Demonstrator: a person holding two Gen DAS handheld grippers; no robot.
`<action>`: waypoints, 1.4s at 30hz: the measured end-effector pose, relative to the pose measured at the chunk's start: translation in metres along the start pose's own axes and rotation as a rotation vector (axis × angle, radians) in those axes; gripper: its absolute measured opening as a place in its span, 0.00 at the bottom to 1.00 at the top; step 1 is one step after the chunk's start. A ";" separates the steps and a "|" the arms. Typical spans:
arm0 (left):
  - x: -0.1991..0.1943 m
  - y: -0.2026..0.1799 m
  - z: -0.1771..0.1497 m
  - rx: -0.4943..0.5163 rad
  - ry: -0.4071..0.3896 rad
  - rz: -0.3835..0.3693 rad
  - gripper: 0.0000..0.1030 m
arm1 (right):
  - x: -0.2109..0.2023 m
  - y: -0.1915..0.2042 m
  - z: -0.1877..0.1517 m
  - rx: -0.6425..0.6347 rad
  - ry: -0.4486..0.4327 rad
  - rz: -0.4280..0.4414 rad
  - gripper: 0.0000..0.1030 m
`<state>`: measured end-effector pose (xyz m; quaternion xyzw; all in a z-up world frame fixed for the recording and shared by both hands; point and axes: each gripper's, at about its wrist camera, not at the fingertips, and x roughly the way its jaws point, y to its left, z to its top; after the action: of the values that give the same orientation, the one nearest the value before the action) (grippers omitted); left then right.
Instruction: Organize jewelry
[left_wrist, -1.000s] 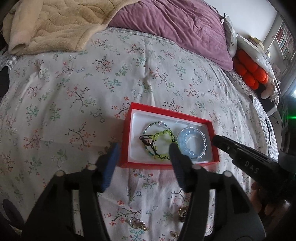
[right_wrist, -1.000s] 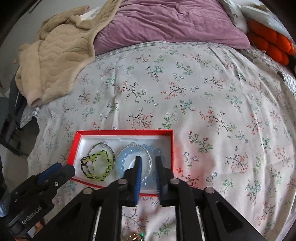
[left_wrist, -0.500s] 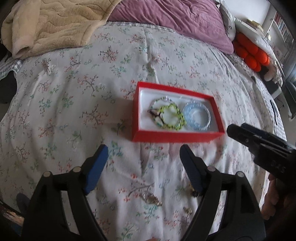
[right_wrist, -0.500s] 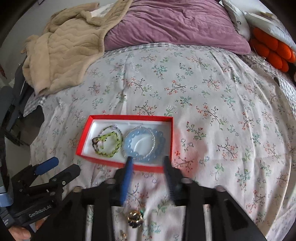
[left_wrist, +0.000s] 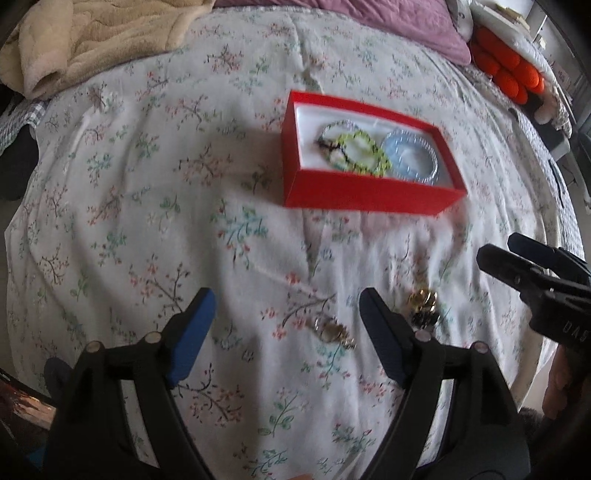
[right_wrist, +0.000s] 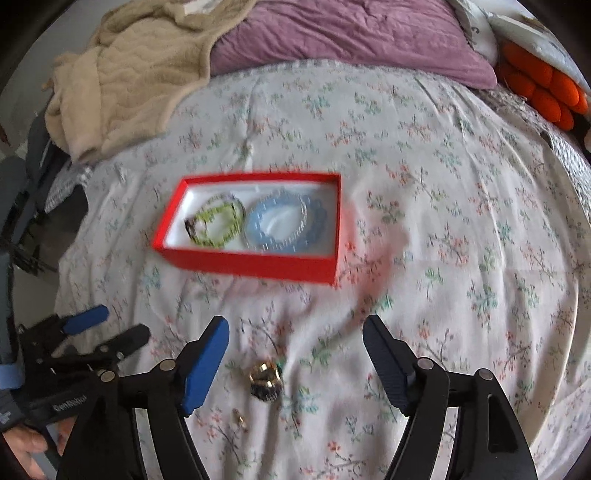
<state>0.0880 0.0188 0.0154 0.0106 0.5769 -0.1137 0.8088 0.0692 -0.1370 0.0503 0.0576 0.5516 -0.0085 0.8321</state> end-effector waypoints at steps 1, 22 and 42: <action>0.002 0.000 -0.002 0.002 0.011 -0.002 0.78 | 0.002 0.000 -0.002 0.003 0.010 -0.006 0.75; 0.035 -0.021 -0.018 -0.013 0.167 -0.115 0.63 | 0.033 -0.010 -0.021 0.012 0.140 -0.064 0.75; 0.055 -0.032 -0.015 -0.081 0.177 -0.101 0.28 | 0.039 -0.006 -0.022 0.009 0.153 -0.067 0.75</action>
<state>0.0849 -0.0198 -0.0371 -0.0412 0.6501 -0.1295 0.7476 0.0641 -0.1391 0.0052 0.0435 0.6152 -0.0343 0.7864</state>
